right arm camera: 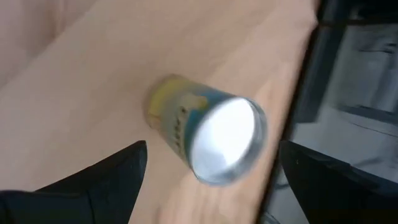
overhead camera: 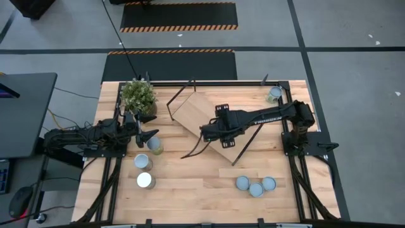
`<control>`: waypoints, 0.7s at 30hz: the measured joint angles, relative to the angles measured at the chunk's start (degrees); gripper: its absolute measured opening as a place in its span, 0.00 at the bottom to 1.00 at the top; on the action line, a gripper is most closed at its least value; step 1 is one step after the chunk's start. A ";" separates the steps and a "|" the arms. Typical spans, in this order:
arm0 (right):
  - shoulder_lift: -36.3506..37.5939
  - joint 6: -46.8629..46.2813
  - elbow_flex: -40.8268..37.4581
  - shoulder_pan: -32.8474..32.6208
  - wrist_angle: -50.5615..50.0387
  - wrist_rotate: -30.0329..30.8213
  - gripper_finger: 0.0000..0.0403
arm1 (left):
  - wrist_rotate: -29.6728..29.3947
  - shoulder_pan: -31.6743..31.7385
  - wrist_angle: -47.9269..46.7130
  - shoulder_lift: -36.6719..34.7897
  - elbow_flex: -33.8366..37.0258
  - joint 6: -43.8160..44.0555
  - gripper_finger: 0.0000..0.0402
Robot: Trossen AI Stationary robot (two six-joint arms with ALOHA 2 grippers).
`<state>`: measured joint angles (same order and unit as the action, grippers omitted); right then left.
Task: Pick and place cans onto a shelf
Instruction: Put the canned carrots on the shelf
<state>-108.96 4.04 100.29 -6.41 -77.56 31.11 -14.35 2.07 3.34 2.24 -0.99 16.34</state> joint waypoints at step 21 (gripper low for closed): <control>6.88 6.62 -18.92 1.91 21.43 8.49 0.93 | 0.00 0.00 -0.57 -0.02 0.02 1.05 0.94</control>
<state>-102.08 10.66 81.37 -4.51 -56.13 39.61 -14.35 2.07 2.76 2.22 -0.97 17.39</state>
